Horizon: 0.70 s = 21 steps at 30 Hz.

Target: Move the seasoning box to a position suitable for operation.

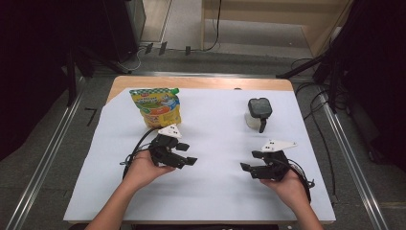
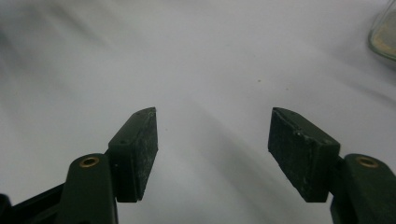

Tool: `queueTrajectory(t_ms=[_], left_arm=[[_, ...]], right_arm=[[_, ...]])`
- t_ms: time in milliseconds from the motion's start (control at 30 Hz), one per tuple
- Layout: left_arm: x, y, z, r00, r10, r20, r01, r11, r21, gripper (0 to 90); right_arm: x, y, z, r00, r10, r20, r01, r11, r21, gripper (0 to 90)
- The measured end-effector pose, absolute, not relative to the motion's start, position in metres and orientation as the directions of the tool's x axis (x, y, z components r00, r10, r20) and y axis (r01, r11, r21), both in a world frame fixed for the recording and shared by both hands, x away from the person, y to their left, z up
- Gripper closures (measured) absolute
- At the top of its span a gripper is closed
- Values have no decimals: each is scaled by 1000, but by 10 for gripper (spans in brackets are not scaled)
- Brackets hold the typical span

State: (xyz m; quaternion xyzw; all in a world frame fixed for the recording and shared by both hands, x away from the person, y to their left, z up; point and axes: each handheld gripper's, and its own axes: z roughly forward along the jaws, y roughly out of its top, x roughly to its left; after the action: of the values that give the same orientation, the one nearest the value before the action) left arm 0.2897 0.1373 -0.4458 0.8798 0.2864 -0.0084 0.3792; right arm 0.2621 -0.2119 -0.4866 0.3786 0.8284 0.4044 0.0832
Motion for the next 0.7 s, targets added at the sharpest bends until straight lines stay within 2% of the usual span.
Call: queueTrajectory(t_ms=[500,700], left_arm=[[293,139,-445,835,498,-234,511,-547,663,366],[291,141,-442,835,494,-241,511,-535,673,366]], right_arm=[[264,-217,-477,-676,720,154,547,350,760,348],[273,-226,-459,-620,778,107,544,327,773,346]])
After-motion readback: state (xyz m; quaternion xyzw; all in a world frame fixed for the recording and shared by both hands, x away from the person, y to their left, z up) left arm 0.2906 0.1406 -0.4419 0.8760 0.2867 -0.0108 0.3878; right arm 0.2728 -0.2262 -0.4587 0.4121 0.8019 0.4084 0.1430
